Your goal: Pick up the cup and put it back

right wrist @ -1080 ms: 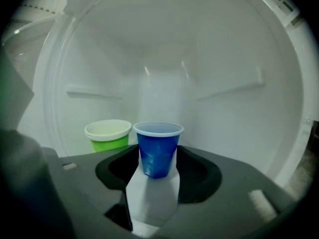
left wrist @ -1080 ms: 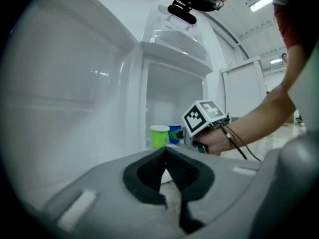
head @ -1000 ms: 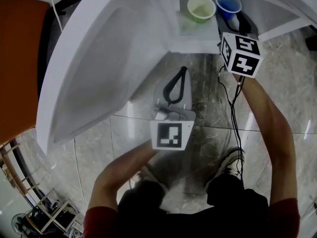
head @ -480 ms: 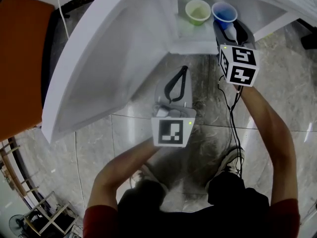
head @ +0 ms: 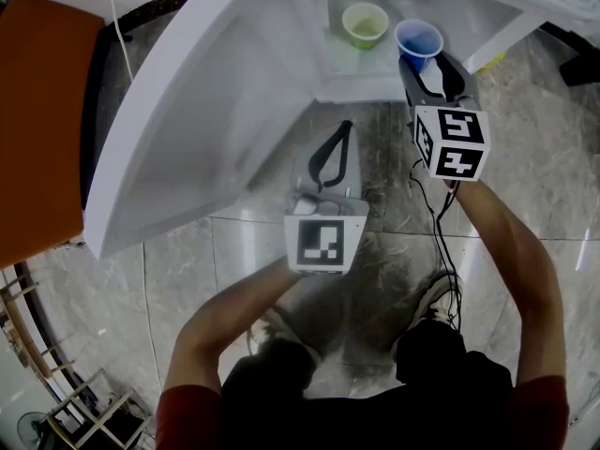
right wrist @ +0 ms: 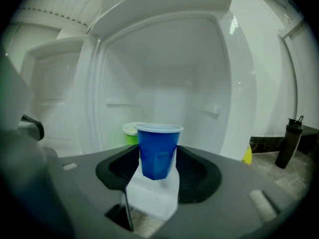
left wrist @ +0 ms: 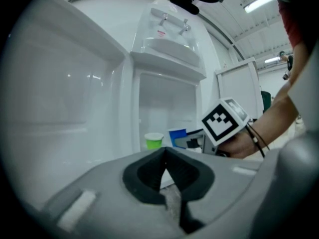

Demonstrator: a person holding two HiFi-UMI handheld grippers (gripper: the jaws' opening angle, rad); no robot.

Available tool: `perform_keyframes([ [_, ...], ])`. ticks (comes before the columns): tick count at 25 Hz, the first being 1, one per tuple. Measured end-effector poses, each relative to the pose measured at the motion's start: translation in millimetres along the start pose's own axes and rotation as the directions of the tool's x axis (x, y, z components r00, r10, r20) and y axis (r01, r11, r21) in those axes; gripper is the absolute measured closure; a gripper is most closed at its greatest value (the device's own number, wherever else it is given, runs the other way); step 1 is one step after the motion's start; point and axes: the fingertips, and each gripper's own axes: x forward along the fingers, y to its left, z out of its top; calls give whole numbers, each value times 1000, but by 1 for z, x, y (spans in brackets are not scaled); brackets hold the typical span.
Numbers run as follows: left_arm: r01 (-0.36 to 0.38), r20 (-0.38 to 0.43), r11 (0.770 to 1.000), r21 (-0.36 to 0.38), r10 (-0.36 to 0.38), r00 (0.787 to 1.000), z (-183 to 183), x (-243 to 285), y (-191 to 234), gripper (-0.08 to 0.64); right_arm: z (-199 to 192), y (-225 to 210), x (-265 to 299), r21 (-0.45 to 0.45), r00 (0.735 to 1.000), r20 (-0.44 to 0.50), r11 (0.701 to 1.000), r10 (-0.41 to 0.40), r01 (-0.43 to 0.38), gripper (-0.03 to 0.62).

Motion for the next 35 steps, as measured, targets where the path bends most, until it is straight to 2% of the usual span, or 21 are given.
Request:
perform_keyframes([
  [7,1,4,1000,1,-1,1000,5,-1,2,560,-5,16,-24,-22,998,-4,998,59,-59,360],
  [15,-15,2,1000,13,15,1000,5,-3,12,560,-17,36,-54,24,994,-6,994,109,-108,362],
  [21,-22,-2,1000,14,22,1000,0,-5,16,560,-32,52,-80,8,990,-1,990,142,-142,364],
  [26,-26,-10,1000,9,26,1000,-6,-8,18,560,-54,68,-94,-16,981,-36,981,193,-194,364],
  [30,-25,-19,1000,13,25,999,-10,-11,18,560,-71,83,-101,-64,964,-81,963,255,-260,364],
  [35,-16,-26,1000,21,17,1000,-15,-11,16,560,-83,87,-106,-55,958,-109,960,266,-273,364],
])
